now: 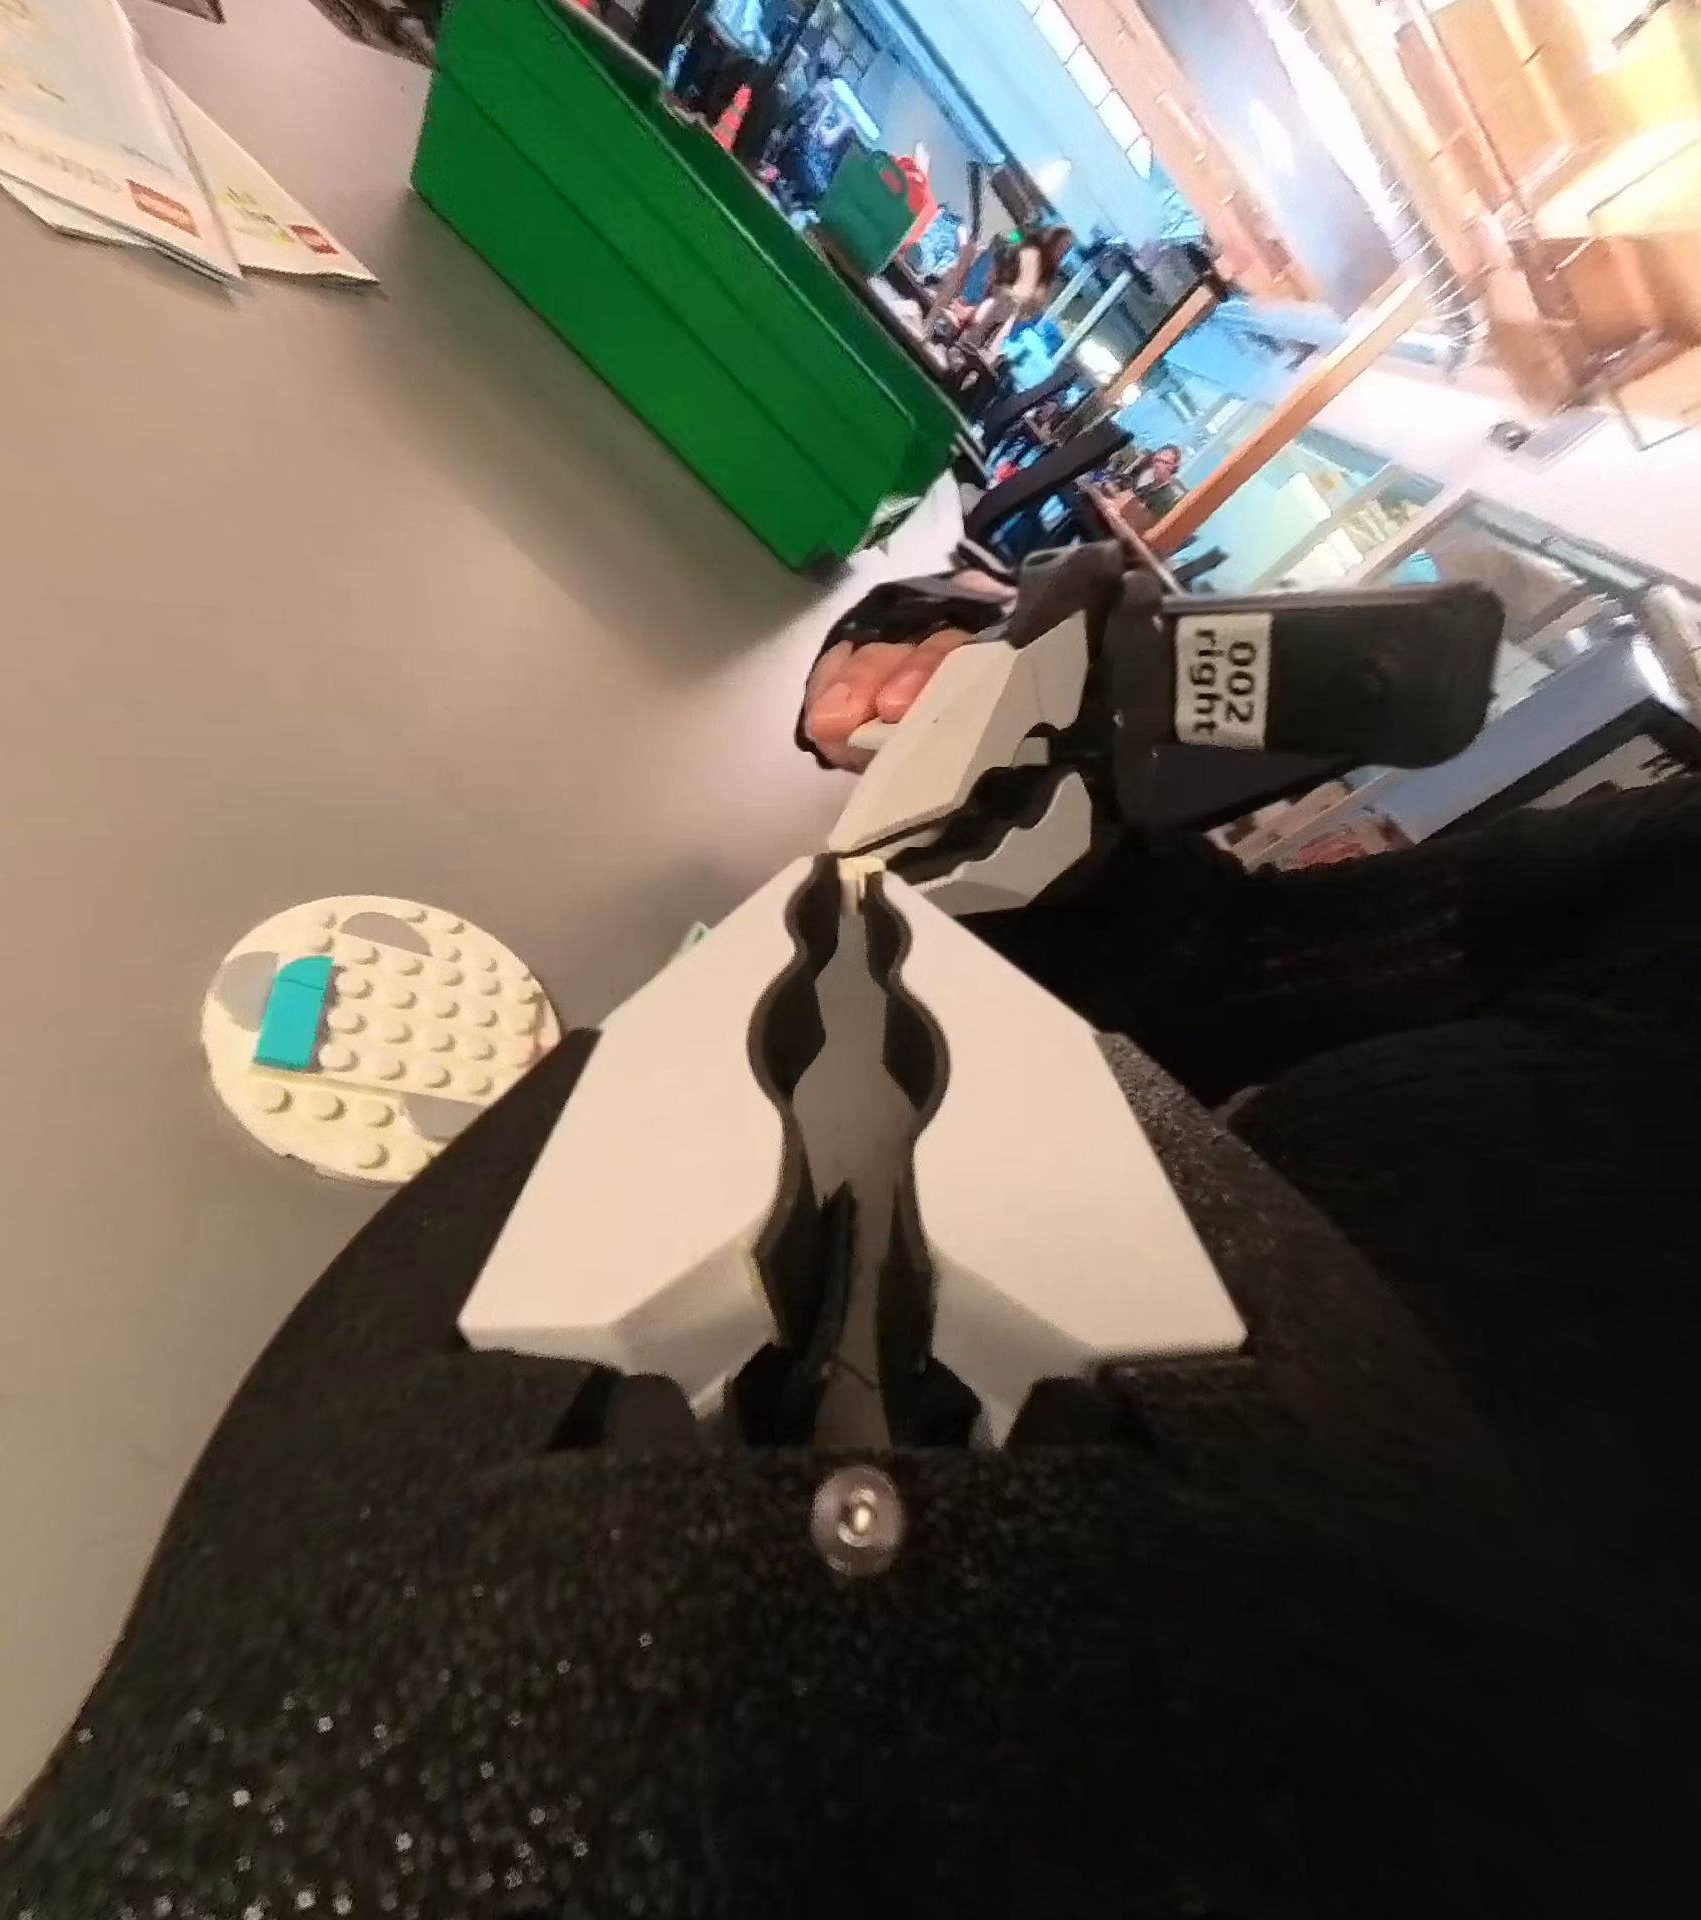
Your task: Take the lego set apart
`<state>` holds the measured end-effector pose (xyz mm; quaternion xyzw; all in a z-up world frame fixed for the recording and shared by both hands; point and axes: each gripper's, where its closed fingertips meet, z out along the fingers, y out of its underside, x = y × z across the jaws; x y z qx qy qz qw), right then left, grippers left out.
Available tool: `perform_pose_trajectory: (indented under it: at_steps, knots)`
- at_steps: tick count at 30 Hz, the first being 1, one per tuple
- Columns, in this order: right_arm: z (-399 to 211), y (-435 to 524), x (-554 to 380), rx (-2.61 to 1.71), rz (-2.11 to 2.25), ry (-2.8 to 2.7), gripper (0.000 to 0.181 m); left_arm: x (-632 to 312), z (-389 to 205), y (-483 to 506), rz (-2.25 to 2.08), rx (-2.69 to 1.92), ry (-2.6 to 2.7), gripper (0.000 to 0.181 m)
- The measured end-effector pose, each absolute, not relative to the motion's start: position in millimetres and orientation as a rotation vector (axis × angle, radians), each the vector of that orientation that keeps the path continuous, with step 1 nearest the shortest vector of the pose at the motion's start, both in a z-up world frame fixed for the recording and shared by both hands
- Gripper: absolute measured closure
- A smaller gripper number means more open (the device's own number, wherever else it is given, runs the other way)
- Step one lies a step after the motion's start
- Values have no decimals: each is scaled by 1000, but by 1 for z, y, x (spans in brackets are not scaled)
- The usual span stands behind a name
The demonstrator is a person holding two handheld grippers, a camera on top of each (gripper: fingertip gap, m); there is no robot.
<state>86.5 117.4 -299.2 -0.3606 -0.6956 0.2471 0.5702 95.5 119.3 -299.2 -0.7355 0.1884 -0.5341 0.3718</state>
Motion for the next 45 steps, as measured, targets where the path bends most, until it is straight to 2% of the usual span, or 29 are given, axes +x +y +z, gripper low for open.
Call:
perform_pose_trajectory:
  at_steps: [8,14,24,26,30,35,39,45]
  knots:
    - [-305,133,77,-789,175,-1616,173,87,-304,134,-1264,-1903,392,180]
    - [-297,134,76,-776,89,-1570,176,84,-296,137,-1165,-1833,448,179]
    - [-285,135,81,-412,-342,-1493,177,89,-286,138,-1113,-1780,469,179]
    - [-285,131,82,-444,-236,-1506,178,90,-286,134,-1122,-1764,503,179]
    - [-285,120,85,-726,358,-1514,177,92,-287,125,-1227,-1752,529,179]
    - [-289,118,86,-978,872,-1473,177,93,-291,122,-1295,-1761,530,177]
    - [-291,119,88,-1126,1172,-1445,177,95,-294,122,-1295,-1768,554,177]
    - [-291,118,88,-1231,1388,-1423,176,95,-293,122,-1252,-1768,579,176]
